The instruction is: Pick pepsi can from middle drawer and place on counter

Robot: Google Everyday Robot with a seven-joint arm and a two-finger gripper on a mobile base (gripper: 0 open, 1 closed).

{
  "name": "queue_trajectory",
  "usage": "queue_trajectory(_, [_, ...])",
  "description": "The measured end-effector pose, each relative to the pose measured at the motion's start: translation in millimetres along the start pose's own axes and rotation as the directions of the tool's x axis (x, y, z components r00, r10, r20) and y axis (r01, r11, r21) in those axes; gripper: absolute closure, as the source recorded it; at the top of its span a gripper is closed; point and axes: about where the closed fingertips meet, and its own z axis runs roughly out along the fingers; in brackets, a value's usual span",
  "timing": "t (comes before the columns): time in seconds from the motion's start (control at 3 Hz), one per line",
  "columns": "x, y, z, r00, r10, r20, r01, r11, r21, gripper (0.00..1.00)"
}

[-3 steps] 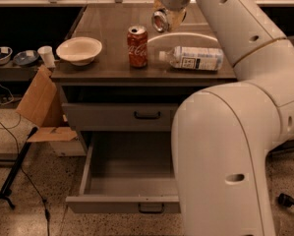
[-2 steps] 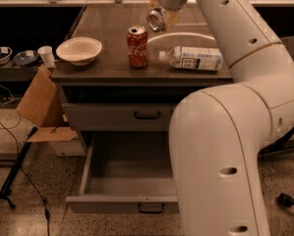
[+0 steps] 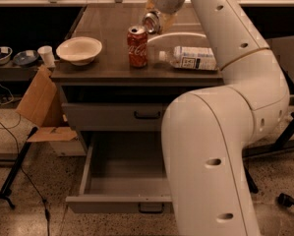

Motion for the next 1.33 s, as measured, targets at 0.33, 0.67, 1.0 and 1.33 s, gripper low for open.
queue_trajectory(0.33, [-4.0,-1.8,7.1,1.0,0.005,0.011,-0.005,0.9999,-0.01,0.85])
queue_trajectory(0.67, [-6.5,-3.6,10.9,1.0,0.006,0.014,-0.006,0.9998,-0.018,0.62])
queue_trajectory(1.0, [-8.3,-5.6,13.1,1.0,0.003,0.016,-0.003,0.9998,-0.022,0.39])
queue_trajectory(1.33, [-10.0,-7.4,16.3,1.0,-0.008,0.009,0.008,0.9994,-0.034,0.08])
